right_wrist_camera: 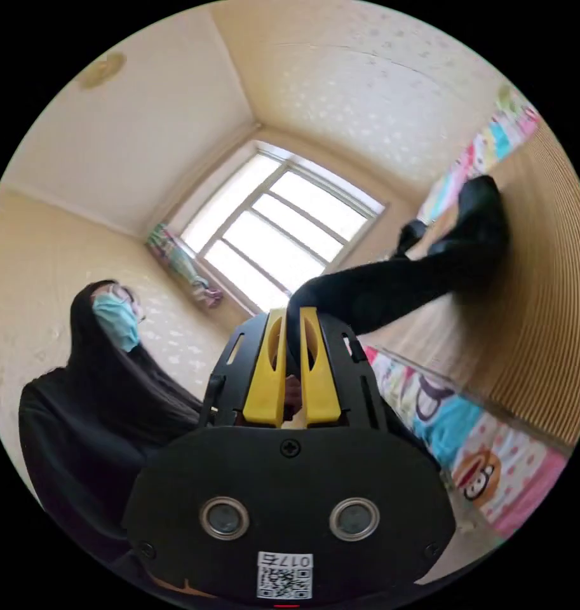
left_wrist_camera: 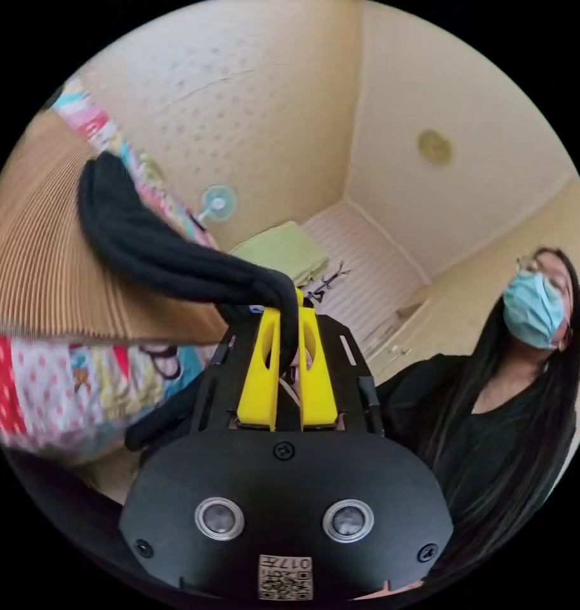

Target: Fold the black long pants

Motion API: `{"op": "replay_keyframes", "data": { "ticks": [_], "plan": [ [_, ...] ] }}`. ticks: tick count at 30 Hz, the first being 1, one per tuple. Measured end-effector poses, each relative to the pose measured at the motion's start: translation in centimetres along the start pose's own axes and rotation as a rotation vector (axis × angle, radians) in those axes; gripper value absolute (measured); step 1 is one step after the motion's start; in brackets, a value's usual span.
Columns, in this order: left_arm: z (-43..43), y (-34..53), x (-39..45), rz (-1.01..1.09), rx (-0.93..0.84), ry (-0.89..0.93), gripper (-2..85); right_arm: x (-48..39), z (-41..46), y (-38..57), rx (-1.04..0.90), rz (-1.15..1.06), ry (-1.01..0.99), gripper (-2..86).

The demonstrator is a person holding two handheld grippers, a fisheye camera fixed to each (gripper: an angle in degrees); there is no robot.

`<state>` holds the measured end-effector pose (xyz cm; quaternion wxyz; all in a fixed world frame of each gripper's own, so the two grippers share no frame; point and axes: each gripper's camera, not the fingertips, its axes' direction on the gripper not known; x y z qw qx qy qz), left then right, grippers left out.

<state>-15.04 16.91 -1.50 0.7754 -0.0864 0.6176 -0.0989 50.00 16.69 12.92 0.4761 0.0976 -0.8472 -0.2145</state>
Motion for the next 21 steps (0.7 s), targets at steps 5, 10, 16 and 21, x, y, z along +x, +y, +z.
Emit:
{"op": "replay_keyframes", "data": {
  "ticks": [5, 10, 16, 21],
  "plan": [
    [0.2, -8.0, 19.4, 0.446, 0.055, -0.008, 5.1, -18.8, -0.2, -8.6, 0.004, -0.401, -0.035, 2.1],
    [0.5, -13.8, 32.1, 0.706, 0.151, 0.017, 5.1, -32.2, 1.0, -15.4, 0.019, -0.658, -0.065, 1.8],
    [2.4, -22.0, 35.6, 0.650, 0.248, -0.196, 5.0, -36.0, 4.1, -24.8, 0.016, -0.635, 0.119, 1.5],
    [7.4, -31.5, 24.7, 0.390, 0.178, -0.455, 4.9, -25.2, 7.6, -32.5, -0.015, -0.472, 0.471, 1.2]
  ]
}}
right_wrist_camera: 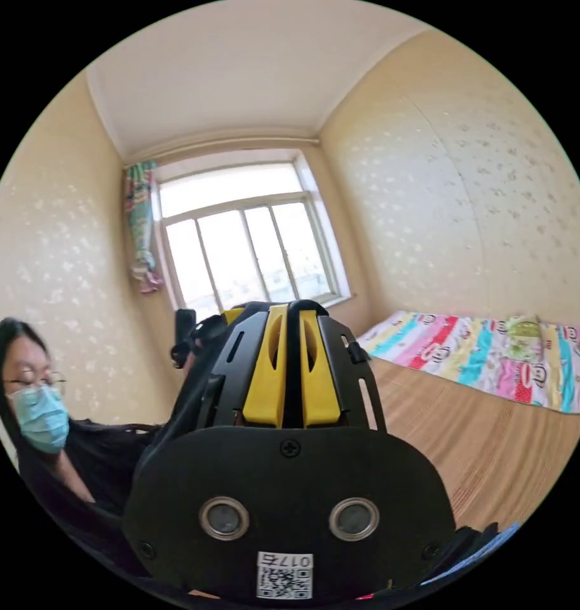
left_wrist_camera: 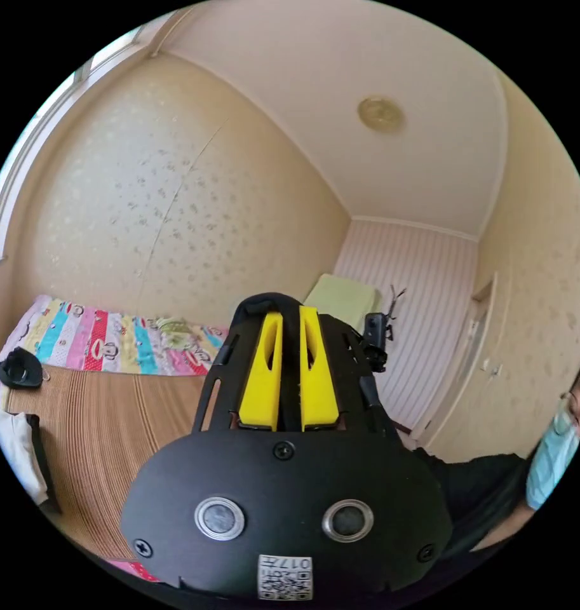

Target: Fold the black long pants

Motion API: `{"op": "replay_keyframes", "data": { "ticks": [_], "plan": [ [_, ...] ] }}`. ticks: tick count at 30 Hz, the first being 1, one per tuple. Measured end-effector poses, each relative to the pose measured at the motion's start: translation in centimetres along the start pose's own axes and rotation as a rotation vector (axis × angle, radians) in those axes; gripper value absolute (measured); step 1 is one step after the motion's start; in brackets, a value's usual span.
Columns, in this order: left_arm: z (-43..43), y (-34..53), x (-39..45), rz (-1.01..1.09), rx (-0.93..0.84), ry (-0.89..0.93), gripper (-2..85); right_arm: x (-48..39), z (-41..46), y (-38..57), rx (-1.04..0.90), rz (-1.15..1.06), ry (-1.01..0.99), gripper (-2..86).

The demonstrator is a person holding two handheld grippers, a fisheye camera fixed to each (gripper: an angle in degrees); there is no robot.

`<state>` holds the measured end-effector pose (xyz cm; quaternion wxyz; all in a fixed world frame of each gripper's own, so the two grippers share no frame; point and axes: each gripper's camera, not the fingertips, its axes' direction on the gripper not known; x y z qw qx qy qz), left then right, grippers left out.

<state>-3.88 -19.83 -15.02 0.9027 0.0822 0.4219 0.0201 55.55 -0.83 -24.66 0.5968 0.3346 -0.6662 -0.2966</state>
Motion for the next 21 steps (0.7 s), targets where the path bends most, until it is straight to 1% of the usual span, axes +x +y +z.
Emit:
{"op": "replay_keyframes", "data": {
  "ticks": [1, 2, 3, 6, 9, 11, 12, 13, 14, 15, 16, 17, 19, 21],
  "plan": [
    [3.0, -0.5, -2.6, -0.001, -0.030, -0.044, 4.9, 3.4, 2.3, -0.4, -0.024, 0.066, 0.040, 1.2],
    [5.4, -0.6, -5.1, -0.022, -0.054, -0.073, 5.0, 6.5, 3.9, -0.5, -0.025, 0.145, 0.035, 1.2],
    [6.3, -0.4, -6.2, -0.036, -0.057, -0.078, 5.0, 7.8, 4.6, -0.4, -0.019, 0.169, 0.026, 1.2],
    [9.2, 2.7, -10.1, -0.062, -0.079, -0.046, 5.0, 11.5, 7.0, 2.1, -0.030, 0.162, 0.032, 1.4],
    [10.1, 11.7, -11.4, -0.079, -0.141, -0.024, 5.0, 12.1, 8.6, 9.7, -0.119, 0.111, 0.060, 1.5],
    [10.1, 22.3, -10.8, -0.032, -0.248, -0.053, 5.1, 10.8, 9.2, 20.6, -0.199, 0.031, 0.076, 1.7],
    [9.9, 25.2, -10.6, -0.030, -0.281, -0.056, 5.1, 10.5, 9.2, 23.7, -0.222, 0.032, 0.058, 1.8],
    [9.4, 31.0, -10.3, -0.064, -0.356, -0.035, 5.2, 9.9, 8.8, 30.1, -0.259, 0.047, 0.005, 1.9],
    [8.6, 36.5, -9.8, -0.116, -0.412, 0.006, 5.4, 9.3, 8.0, 36.5, -0.274, 0.098, -0.059, 2.1],
    [8.2, 39.1, -9.5, -0.148, -0.439, 0.026, 5.5, 9.0, 7.7, 39.5, -0.286, 0.132, -0.089, 2.1],
    [7.6, 43.8, -8.7, -0.209, -0.511, 0.053, 5.8, 8.5, 7.1, 45.1, -0.332, 0.220, -0.111, 2.2],
    [7.3, 47.6, -7.7, -0.266, -0.593, 0.038, 6.2, 8.0, 6.8, 49.9, -0.399, 0.322, -0.069, 2.2],
    [6.7, 51.2, -6.8, -0.338, -0.676, -0.040, 6.9, 7.3, 6.3, 55.0, -0.502, 0.434, 0.041, 2.2],
    [5.6, 52.3, -6.6, -0.388, -0.663, -0.077, 7.3, 7.5, 5.2, 57.1, -0.521, 0.499, 0.092, 2.6]
  ]
}}
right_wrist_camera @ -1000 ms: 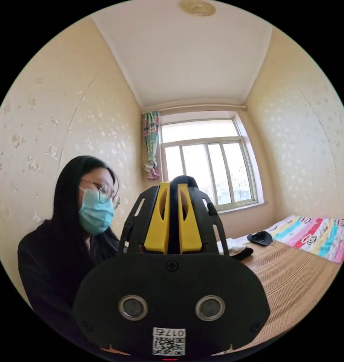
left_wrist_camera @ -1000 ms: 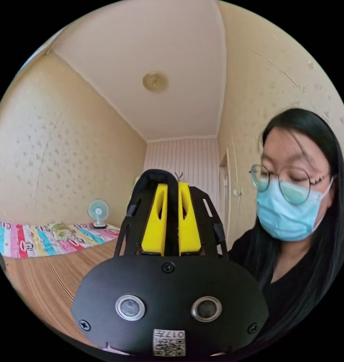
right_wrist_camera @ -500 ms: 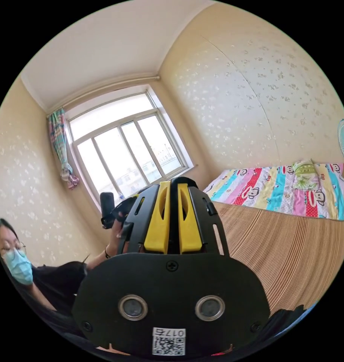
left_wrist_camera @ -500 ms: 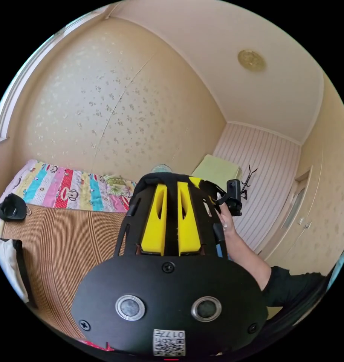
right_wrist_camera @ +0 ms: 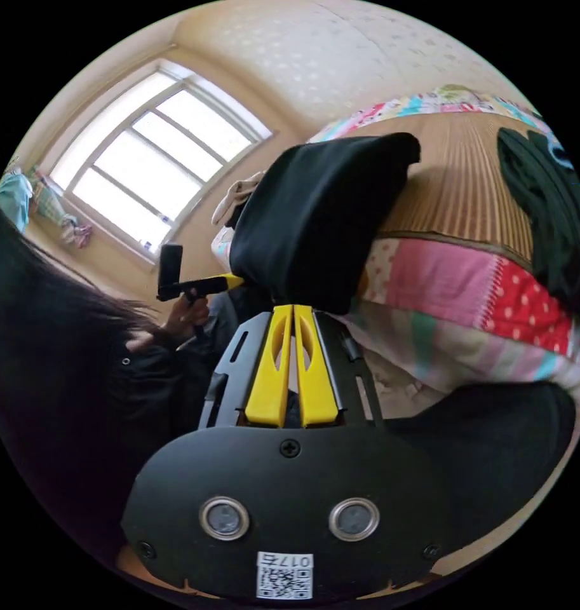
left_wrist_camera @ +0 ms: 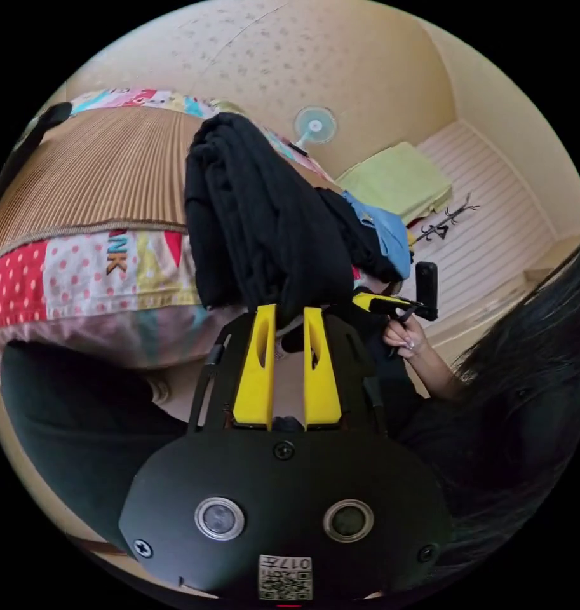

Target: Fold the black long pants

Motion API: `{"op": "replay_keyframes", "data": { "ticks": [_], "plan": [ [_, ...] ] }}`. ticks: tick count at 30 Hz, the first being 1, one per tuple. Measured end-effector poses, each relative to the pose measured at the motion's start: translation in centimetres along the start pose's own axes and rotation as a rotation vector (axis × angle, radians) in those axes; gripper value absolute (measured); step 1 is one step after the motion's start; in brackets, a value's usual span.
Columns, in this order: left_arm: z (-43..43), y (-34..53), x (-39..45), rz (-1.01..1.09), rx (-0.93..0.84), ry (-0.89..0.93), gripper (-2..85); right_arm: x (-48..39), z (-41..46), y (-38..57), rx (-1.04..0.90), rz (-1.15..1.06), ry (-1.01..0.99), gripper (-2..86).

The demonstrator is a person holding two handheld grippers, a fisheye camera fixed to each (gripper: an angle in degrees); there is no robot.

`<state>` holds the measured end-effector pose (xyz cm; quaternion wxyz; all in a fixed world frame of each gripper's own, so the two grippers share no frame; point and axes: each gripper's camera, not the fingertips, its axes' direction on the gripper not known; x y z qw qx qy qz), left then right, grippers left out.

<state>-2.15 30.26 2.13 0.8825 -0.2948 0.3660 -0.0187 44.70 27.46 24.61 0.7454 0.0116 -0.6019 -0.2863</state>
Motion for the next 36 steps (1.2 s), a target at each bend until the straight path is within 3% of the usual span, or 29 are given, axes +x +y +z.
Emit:
{"op": "replay_keyframes", "data": {
  "ticks": [3, 5, 8, 12, 14, 16, 19, 21, 25, 30, 36],
  "plan": [
    [-1.7, -0.4, -1.5, -0.054, 0.075, 0.047, 7.7, 2.0, -2.8, -0.9, 0.150, 0.056, 0.000, 6.7],
    [-2.7, -2.2, -2.7, -0.043, 0.087, -0.030, 10.3, 4.0, -3.2, -4.2, 0.222, 0.085, -0.005, 12.6],
    [-4.1, -4.6, -3.2, 0.028, 0.077, -0.145, 15.1, 6.8, 1.4, -9.9, 0.103, 0.124, -0.014, 15.3],
    [-7.9, -4.6, -2.9, 0.129, 0.207, -0.189, 11.3, 8.7, 10.8, -14.7, -0.118, 0.173, -0.034, 18.2],
    [-11.6, -2.9, -4.7, 0.083, 0.363, -0.296, 5.4, 9.0, 13.4, -15.8, -0.110, 0.213, 0.033, 18.7],
    [-13.2, -2.2, -7.2, -0.029, 0.402, -0.444, 3.8, 8.8, 14.2, -16.5, -0.094, 0.242, 0.065, 18.5],
    [-13.9, -2.1, -11.8, -0.216, 0.403, -0.724, 6.6, 8.7, 16.1, -18.2, -0.105, 0.222, 0.094, 18.3],
    [-14.5, -2.5, -14.2, -0.304, 0.421, -0.698, 7.3, 9.4, 16.9, -19.3, -0.090, 0.273, 0.072, 18.2],
    [-15.0, -2.8, -15.7, -0.254, 0.512, -0.585, 1.1, 9.2, 20.7, -22.5, -0.054, 0.314, 0.093, 17.9],
    [-14.7, -3.2, -14.3, -0.168, 0.505, -0.668, -0.8, 7.3, 27.4, -27.7, -0.050, 0.286, 0.076, 17.4],
    [-14.7, -4.0, -15.7, -0.252, 0.515, -0.692, -1.0, 4.1, 36.9, -34.0, 0.067, 0.207, 0.028, 16.2]
  ]
}}
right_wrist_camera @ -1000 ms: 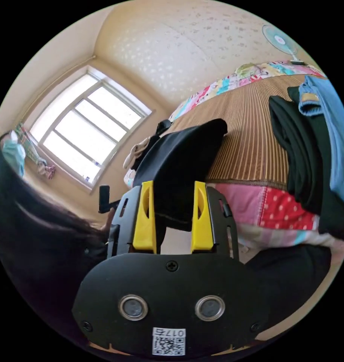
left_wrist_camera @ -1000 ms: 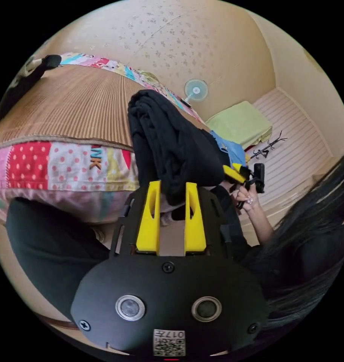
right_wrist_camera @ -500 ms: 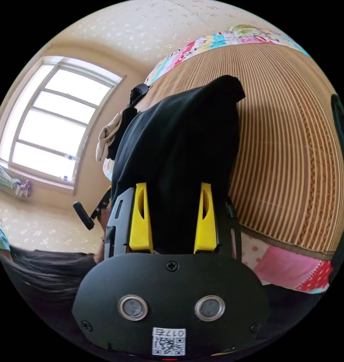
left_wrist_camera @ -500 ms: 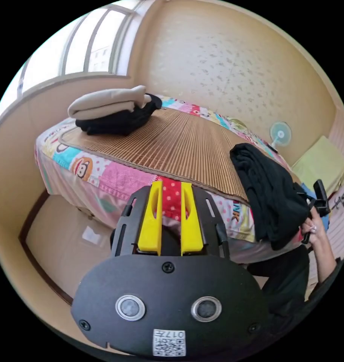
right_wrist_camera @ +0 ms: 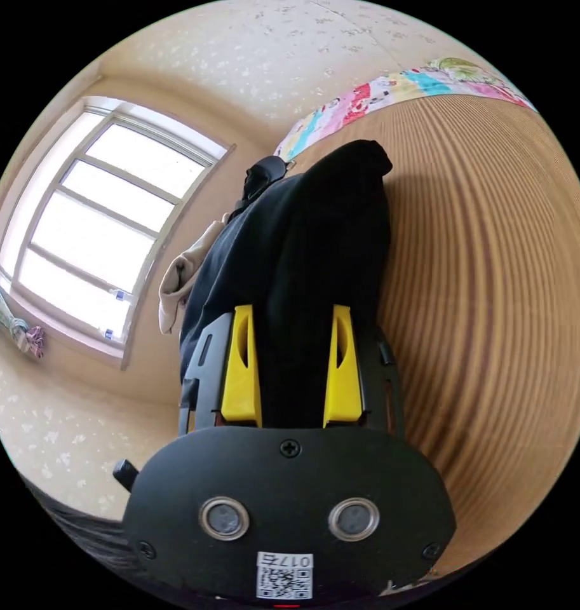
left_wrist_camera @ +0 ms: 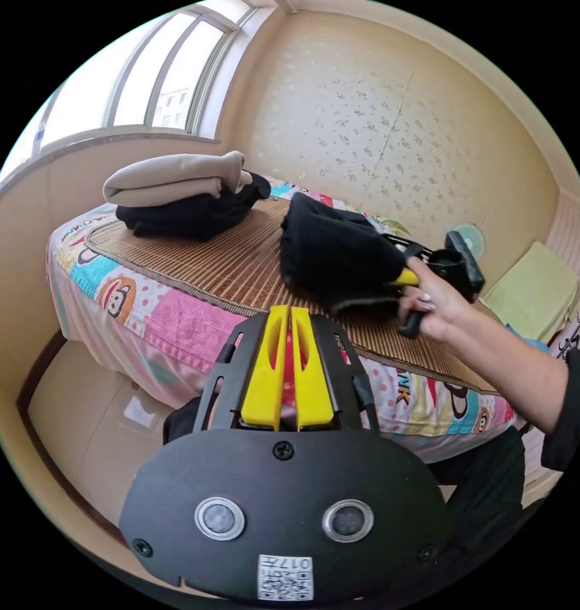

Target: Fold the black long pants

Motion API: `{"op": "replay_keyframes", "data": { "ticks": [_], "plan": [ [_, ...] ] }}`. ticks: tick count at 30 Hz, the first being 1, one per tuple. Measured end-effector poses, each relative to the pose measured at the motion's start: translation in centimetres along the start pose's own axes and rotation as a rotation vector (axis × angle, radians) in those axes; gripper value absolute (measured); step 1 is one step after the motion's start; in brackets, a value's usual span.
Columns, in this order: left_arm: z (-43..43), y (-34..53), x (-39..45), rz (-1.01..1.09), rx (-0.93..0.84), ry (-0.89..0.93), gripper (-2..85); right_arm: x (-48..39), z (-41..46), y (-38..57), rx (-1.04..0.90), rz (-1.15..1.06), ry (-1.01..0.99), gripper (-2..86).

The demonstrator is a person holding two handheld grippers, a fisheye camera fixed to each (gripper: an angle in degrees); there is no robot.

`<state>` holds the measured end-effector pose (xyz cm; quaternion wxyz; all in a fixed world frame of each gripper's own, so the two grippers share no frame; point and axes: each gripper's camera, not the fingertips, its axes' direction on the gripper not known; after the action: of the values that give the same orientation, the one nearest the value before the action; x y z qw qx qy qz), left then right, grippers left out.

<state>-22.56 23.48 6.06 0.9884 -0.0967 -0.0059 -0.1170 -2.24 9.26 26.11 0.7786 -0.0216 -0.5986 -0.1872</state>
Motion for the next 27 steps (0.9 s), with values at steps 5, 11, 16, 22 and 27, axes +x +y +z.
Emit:
{"op": "replay_keyframes", "data": {
  "ticks": [5, 11, 16, 22, 27],
  "plan": [
    [0.2, -0.4, -0.3, 0.017, -0.010, -0.020, -1.0, -4.4, 7.1, -1.4, 0.110, -0.079, -0.046, 14.8],
    [1.1, -1.0, 0.0, 0.058, -0.062, -0.027, -1.0, -4.2, 7.2, -2.9, 0.078, -0.083, -0.168, 14.4],
    [1.2, -1.0, 0.4, 0.090, -0.085, -0.042, -1.0, -5.0, 3.6, -1.0, 0.068, -0.102, -0.207, 12.6],
    [1.0, -0.8, 0.7, 0.101, -0.110, -0.056, -1.0, -12.4, -8.2, 6.3, -0.074, -0.329, -0.107, 4.2],
    [0.5, -0.6, 0.4, 0.110, -0.137, -0.045, -1.0, -9.0, -21.4, 15.5, -0.024, -0.393, 0.203, 5.8]
  ]
}}
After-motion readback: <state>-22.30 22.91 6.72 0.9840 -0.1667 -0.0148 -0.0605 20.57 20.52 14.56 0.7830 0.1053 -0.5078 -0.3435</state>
